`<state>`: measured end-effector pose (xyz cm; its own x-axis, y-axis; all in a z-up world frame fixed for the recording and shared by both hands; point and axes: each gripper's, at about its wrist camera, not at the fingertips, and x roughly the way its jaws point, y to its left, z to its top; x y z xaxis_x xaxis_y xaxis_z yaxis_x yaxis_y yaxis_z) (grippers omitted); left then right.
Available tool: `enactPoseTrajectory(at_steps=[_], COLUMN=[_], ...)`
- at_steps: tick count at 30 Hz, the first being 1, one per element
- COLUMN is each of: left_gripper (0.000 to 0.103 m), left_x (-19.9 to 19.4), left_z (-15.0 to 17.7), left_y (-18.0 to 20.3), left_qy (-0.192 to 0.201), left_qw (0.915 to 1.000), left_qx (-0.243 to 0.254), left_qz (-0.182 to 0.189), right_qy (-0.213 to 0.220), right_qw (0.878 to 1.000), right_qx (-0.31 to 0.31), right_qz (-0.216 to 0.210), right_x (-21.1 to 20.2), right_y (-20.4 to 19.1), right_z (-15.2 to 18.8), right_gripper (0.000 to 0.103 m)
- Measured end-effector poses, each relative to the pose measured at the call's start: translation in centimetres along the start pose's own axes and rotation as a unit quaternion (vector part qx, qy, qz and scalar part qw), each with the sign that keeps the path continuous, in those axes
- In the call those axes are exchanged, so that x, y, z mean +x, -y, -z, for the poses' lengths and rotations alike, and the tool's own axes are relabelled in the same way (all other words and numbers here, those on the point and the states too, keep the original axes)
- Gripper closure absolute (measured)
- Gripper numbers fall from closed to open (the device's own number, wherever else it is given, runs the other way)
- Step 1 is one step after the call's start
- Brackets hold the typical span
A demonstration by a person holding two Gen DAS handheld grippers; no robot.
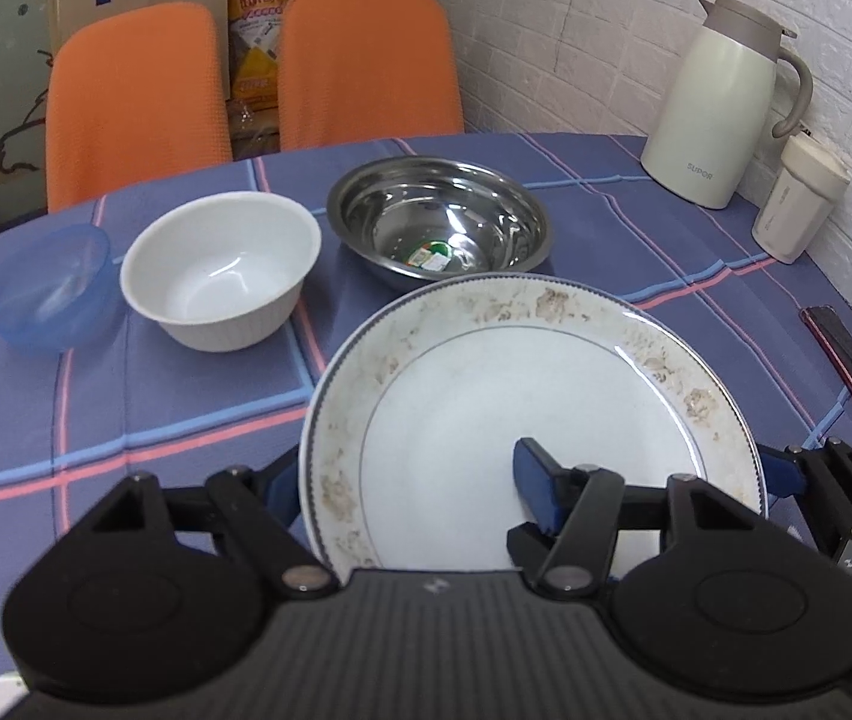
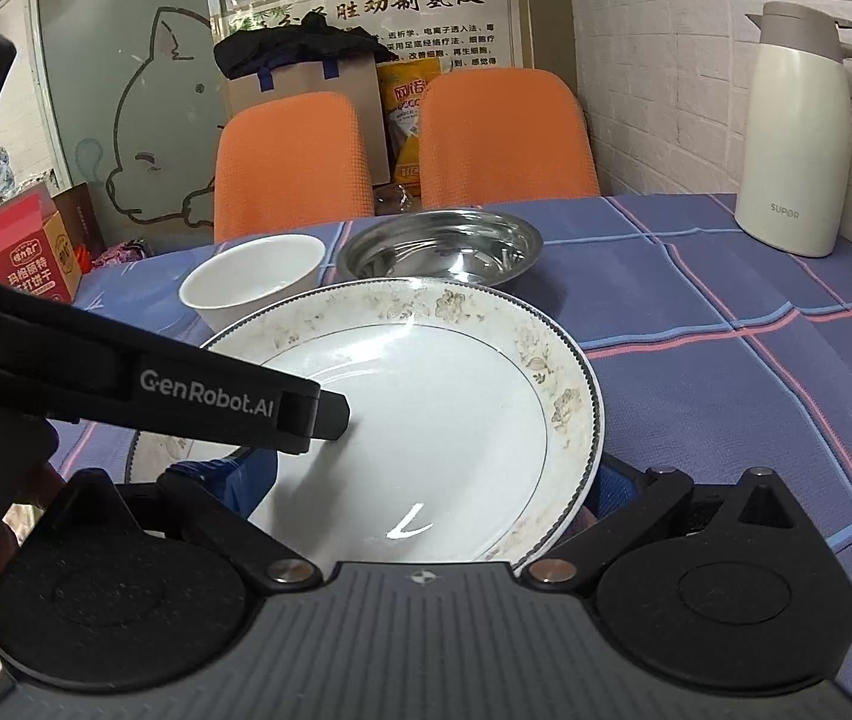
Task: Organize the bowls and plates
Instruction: 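Carry the deep plate onto the plate stack and open the left gripper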
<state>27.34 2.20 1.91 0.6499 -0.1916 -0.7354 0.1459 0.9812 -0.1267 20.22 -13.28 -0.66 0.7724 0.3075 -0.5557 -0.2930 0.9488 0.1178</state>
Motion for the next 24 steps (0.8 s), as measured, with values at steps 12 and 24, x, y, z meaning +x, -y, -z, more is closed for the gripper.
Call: enactPoseTrajectory(at_steps=[12, 24], left_gripper=[0.042, 0.043], left_x=[-11.7, -15.6], left_z=[7.0, 15.2], left_y=[-6.7, -13.5], left_qy=[0.049, 0.035], left_qw=[0.9958, 0.9875], left_qx=[-0.044, -0.12], left_qz=[-0.064, -0.096], right_qy=[0.009, -0.03], right_qw=[0.997, 0.986], right_qx=[-0.037, -0.102], right_qz=[-0.073, -0.126], right_x=[-4.3, -5.6], right_y=[-9.6, -17.7], right_z=[2.2, 6.6], right_gripper=[0.012, 0.012])
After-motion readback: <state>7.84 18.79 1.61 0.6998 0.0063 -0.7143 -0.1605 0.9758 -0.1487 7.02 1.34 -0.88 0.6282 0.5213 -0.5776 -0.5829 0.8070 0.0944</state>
